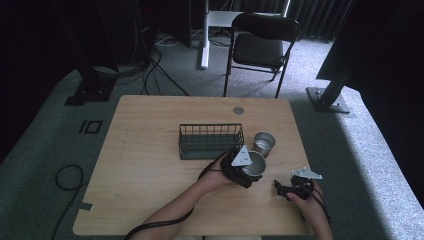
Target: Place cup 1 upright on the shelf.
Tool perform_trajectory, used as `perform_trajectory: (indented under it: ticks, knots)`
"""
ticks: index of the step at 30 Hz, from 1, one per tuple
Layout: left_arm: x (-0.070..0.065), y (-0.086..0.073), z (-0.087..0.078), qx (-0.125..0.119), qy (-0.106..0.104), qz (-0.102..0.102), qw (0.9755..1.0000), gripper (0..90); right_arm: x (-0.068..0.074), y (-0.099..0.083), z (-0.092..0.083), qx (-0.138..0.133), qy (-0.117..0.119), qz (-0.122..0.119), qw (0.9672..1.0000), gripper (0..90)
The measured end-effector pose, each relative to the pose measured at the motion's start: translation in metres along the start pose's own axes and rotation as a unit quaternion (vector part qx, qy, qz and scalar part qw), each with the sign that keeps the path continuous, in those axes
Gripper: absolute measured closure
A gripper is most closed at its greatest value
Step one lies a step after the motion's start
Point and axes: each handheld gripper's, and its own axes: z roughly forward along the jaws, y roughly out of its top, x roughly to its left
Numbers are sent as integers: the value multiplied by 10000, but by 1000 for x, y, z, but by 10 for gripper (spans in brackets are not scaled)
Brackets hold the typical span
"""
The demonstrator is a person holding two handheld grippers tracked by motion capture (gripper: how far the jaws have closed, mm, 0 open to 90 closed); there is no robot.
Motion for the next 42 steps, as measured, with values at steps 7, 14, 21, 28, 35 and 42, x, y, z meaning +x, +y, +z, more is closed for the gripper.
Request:
perform_trajectory:
  ticks: [7,14,21,28,35,42]
  knots:
    - [1,7,-12,-29,81,-13,10000,138,0,0,0,-2,1,-1,10000,125]
    - [6,12,-24,-75,180,-85,9998,138,0,0,0,-1,2,-4,10000,125]
    - [12,18,-38,-82,366,-142,9992,139,0,0,0,0,1,-4,10000,126]
    - [18,22,-52,-113,533,-202,9983,138,0,0,0,-3,0,-4,10000,125]
    - [24,25,-64,-121,761,-262,9967,138,0,0,0,-3,1,-7,10000,125]
    - [32,27,-80,-152,1107,-344,9931,138,0,0,0,-1,2,-1,10000,125]
